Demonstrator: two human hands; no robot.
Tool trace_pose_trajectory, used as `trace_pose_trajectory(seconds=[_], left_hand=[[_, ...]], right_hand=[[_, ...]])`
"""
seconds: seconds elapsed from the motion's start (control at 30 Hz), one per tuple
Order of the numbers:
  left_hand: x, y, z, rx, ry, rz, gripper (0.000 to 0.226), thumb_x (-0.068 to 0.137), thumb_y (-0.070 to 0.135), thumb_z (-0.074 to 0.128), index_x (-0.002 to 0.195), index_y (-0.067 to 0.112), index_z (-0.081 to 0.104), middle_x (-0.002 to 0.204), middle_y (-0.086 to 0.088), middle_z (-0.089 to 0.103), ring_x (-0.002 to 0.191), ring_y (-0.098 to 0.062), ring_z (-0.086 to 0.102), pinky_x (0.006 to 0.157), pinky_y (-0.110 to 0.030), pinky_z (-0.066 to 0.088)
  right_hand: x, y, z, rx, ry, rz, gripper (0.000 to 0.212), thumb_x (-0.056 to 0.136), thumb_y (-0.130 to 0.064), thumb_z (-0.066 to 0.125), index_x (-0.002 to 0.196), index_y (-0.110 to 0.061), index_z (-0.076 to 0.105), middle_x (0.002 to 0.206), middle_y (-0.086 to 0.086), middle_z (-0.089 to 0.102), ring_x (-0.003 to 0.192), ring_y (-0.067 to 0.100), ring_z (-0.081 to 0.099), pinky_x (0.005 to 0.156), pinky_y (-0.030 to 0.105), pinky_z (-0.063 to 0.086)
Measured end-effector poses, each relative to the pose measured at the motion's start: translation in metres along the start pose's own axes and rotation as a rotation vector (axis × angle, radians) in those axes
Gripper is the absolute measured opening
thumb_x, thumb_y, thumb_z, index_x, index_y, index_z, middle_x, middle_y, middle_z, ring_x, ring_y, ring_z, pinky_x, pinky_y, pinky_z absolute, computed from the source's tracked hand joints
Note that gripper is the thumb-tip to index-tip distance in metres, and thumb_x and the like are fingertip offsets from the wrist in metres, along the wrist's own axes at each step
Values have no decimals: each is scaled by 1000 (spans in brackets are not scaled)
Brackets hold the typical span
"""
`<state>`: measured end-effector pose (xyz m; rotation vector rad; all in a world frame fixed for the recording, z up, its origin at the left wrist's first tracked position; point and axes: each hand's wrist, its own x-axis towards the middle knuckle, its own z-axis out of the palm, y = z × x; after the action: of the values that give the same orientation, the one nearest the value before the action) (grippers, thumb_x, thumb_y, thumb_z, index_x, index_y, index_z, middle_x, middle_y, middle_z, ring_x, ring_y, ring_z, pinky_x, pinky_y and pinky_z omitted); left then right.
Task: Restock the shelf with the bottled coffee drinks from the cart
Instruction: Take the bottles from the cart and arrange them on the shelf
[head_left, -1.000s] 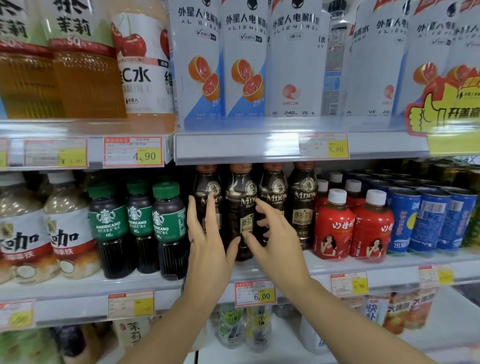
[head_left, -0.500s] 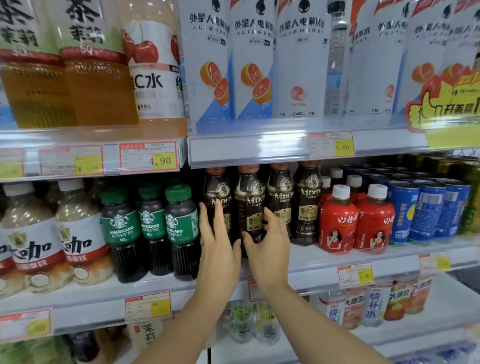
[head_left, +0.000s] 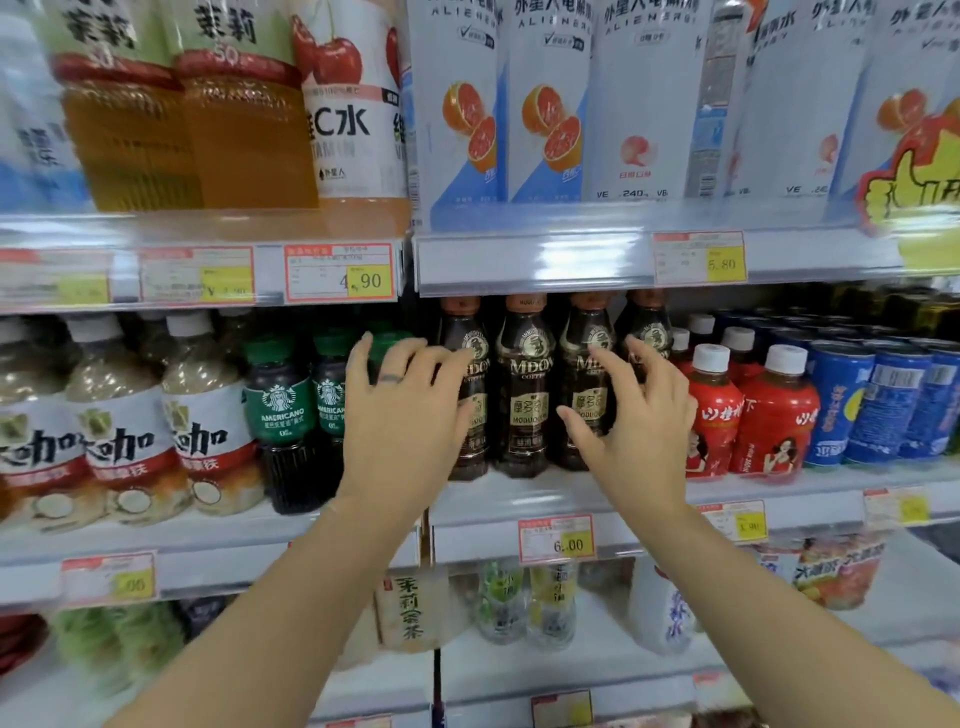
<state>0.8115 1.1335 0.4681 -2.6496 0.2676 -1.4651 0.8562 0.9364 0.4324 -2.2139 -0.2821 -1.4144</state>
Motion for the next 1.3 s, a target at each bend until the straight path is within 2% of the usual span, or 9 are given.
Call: trace_pose_trajectory(seconds=[0.1,0.23,0.4,0.53,0.63,0.8,1.07,1.3], left_hand=[[16,6,2,88,-63,14,45,76,35,71,115,16,62,100,-7,69,110,-32,58,105,-56,23],[35,10,0,193,-28,-20,51,72,45,71,115,18,61,96,-9,68,106,-33,58,96,-52,23],[35,4,4,231,-16,-62,62,68,51,72,119,19,59,92,-12,69,103,-35,59,98,-54,24],[40,3,7,269,-88,-142,64,66,64,68,107,15,59,79,-8,69,94,-31,63,95,-53,36],[47,6,5,255,-150,-207,65,71,71,57,107,17,56,84,-3,71,101,-26,61,97,-49,32],[48,7,5,149,-163,-259,58,77,68,54,111,21,51,97,0,69,116,-23,52,104,-47,20],[55,5,-1,187,-282,-236,56,83,63,50,121,22,45,105,0,66,118,-22,50,102,-45,24],[48,6,-5,210,-226,-167,52,86,59,49,120,20,44,103,-1,67,120,-24,49,104,-45,24]], right_hand=[[6,8,5,-86,-35,-106,64,73,-36,74,130,-25,47,139,20,43,132,37,31,107,54,25],[15,14,9,-126,-93,-148,71,70,-40,74,134,-29,44,142,20,41,136,40,24,110,62,17],[21,26,11,-113,-115,-217,70,70,-43,75,133,-28,47,140,18,44,137,39,21,109,64,14],[20,33,12,-125,-125,-241,67,70,-40,76,131,-28,49,139,18,45,136,39,23,110,63,12],[21,36,14,-127,-125,-245,68,70,-37,77,131,-29,48,137,19,46,135,39,25,109,64,14],[25,39,17,-111,-90,-263,66,70,-26,78,129,-28,49,134,19,48,132,37,27,108,65,17],[21,32,22,-106,-73,-211,65,69,-18,79,127,-27,50,131,19,49,128,35,31,110,61,11],[21,20,20,-108,-73,-134,66,67,-16,80,124,-28,49,129,20,49,126,35,32,108,61,12]])
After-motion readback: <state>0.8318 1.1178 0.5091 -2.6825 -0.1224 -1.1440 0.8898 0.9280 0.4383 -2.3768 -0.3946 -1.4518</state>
